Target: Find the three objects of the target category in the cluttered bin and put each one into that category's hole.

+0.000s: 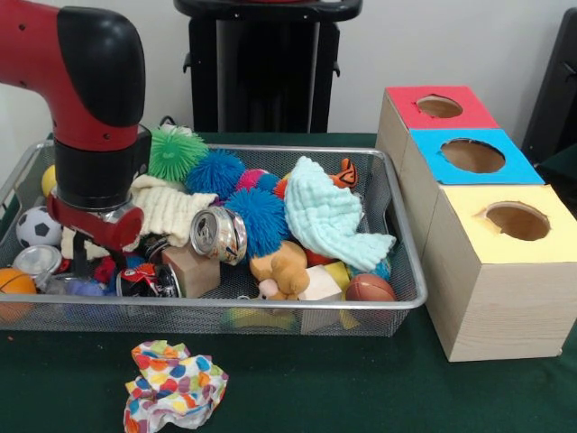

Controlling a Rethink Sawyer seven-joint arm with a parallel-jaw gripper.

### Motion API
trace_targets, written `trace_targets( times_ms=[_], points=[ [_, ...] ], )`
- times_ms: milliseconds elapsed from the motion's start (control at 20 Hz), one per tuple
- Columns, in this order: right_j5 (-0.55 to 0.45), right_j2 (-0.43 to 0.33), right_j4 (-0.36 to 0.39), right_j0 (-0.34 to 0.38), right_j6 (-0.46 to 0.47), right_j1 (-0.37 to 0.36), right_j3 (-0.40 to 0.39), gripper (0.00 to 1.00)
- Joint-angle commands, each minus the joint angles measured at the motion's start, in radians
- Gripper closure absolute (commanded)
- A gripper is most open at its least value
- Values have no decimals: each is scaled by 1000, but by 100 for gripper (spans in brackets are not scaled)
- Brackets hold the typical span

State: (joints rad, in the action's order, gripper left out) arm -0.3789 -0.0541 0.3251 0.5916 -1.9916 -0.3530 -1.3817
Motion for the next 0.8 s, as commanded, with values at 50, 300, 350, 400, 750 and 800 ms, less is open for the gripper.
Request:
trace_targets(
  times_ms=[50, 300, 350, 400, 750, 800],
  points=[
    [-54, -58, 22, 26, 39, -69, -55, 0],
    [-79, -62, 14, 27, 40, -95, -70, 0],
    [-77, -62, 14, 27, 38, -94, -70, 0],
    [-74, -63, 15, 27, 36, -91, -71, 0],
    [0, -71, 29, 35, 11, -25, -59, 0],
    [19, -73, 30, 34, 1, -10, -57, 0]
  ],
)
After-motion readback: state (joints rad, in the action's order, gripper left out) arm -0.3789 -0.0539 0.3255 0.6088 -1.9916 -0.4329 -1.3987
